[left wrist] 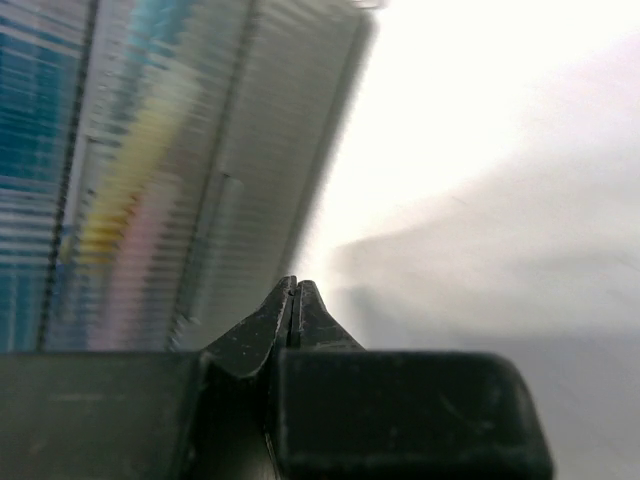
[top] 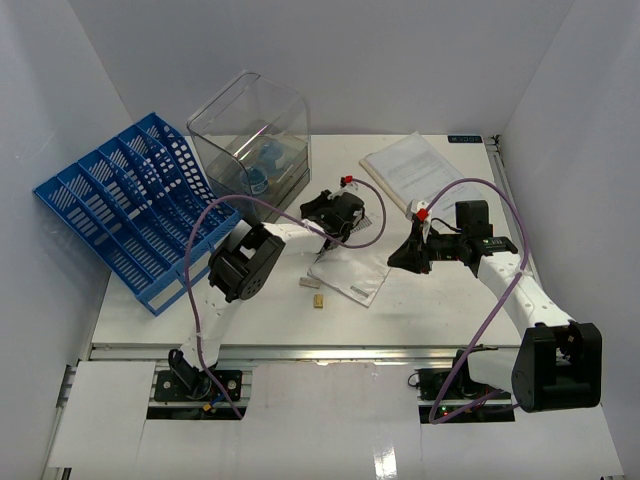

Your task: Organize the desk

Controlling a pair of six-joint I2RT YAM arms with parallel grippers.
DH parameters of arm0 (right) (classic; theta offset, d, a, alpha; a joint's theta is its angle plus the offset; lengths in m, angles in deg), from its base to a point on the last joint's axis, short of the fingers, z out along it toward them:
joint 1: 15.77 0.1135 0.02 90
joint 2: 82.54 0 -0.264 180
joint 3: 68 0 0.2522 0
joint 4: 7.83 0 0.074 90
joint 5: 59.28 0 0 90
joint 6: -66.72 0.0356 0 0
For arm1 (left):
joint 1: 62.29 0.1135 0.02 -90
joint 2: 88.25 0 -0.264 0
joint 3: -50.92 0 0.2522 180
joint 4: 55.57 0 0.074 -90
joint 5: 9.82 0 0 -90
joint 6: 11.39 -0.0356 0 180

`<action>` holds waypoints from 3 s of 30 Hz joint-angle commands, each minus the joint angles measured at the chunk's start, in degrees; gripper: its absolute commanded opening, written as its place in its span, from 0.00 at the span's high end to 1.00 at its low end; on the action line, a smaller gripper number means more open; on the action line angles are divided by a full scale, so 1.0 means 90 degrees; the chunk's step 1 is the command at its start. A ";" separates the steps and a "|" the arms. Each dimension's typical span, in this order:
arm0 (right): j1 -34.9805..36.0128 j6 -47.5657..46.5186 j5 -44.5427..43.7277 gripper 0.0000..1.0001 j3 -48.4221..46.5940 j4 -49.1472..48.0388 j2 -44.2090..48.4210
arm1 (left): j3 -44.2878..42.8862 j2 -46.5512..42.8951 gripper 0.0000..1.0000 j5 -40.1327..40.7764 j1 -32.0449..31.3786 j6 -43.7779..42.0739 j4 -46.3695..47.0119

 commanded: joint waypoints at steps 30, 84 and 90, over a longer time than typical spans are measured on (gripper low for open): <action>-0.0085 0.0002 0.0066 0.78 0.0031 -0.0159 0.0048 | -0.0217 -0.0232 0.37 -0.0089 0.0414 -0.0685 -0.0289; -0.0094 0.0021 0.0057 0.78 0.0031 -0.0155 0.0024 | 0.0207 -0.0211 1.00 -0.0130 0.0195 -0.1270 0.0144; -0.0094 0.0021 0.0066 0.78 0.0031 -0.0155 0.0015 | 0.0159 -0.0290 1.00 -0.0160 -0.0060 -0.0980 -0.0119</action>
